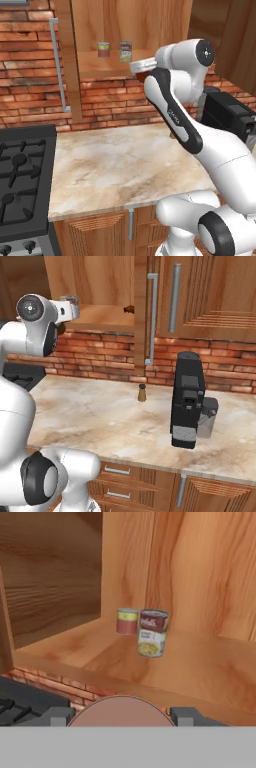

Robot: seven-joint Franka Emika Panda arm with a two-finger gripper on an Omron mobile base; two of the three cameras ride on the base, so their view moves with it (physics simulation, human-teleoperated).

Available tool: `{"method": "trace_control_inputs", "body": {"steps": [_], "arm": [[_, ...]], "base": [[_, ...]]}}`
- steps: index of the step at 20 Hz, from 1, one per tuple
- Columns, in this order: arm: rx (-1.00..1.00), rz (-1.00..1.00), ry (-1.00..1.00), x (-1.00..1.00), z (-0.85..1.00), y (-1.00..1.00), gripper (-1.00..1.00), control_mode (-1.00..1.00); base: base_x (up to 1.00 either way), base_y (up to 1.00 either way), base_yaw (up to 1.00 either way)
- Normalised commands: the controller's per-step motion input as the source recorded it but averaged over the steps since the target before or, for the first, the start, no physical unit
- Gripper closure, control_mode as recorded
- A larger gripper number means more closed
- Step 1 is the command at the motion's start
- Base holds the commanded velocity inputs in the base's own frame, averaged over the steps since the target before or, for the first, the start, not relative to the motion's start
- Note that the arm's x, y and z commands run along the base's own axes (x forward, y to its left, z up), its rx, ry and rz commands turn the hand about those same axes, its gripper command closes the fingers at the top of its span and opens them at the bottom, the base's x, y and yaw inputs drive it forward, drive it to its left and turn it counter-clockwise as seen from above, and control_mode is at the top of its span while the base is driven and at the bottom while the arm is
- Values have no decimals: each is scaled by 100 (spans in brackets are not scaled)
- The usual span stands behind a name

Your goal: Pick the cans from the counter and place them in their designated side in the cabinet.

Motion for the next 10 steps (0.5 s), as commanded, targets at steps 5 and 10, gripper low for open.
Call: {"method": "trace_control_inputs", "body": {"steps": [5, 10], "arm": [[-3, 2, 0, 34, 1, 19, 100, -100], [-2, 2, 0, 32, 2, 18, 100, -100]], "base": [[0, 0, 0], [0, 0, 0]]}}
